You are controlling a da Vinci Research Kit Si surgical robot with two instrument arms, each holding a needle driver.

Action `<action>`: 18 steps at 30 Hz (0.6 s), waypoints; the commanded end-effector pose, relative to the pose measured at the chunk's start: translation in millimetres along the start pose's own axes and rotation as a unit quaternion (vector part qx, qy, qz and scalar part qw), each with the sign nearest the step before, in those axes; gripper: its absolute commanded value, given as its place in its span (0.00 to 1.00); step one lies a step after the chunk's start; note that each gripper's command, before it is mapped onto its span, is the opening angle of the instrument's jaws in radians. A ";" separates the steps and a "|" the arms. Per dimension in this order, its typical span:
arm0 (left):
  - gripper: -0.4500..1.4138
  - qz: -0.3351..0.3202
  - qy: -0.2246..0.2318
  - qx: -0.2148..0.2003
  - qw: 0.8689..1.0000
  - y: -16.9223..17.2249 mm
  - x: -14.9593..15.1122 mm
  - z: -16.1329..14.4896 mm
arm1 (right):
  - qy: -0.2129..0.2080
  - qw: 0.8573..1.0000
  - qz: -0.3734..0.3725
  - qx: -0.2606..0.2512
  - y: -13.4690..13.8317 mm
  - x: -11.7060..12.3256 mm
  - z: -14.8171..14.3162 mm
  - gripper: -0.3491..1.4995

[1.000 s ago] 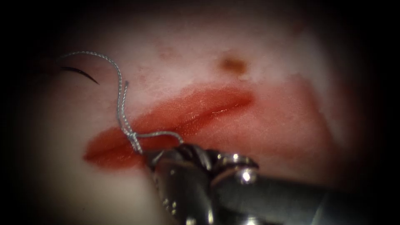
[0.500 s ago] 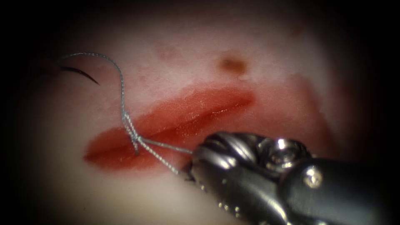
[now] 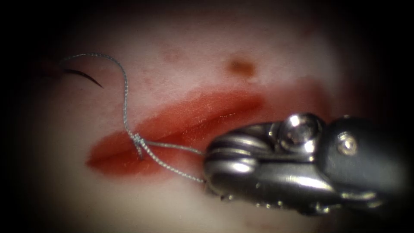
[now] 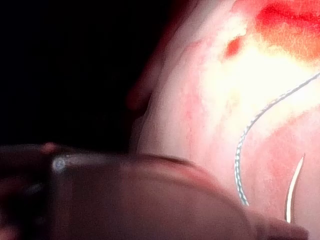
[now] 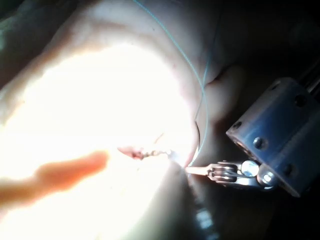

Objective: Wound Closure
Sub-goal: Pull the suture end out of the loop.

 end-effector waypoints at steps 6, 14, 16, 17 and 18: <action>0.00 -0.001 -0.004 0.001 1.000 0.0 -1.1 -0.7 | -0.047 0.991 -0.103 0.070 2.3 -1.4 -2.1 0.37; 0.00 -0.001 -0.003 0.001 1.000 -0.1 -1.1 -0.8 | -0.071 0.982 0.167 0.052 3.0 -0.8 -2.9 0.54; 0.00 -0.001 -0.003 0.001 1.000 0.0 -1.1 -0.8 | -0.066 0.975 0.209 0.047 3.0 -0.1 -3.1 0.50; 0.00 -0.001 -0.004 0.001 1.000 0.0 -1.1 -0.7 | -0.051 0.966 0.249 0.039 2.9 0.6 -3.3 0.32; 0.00 -0.001 -0.003 0.002 1.000 -0.1 -1.1 -0.7 | -0.032 0.955 0.294 0.025 2.7 1.1 -3.4 0.27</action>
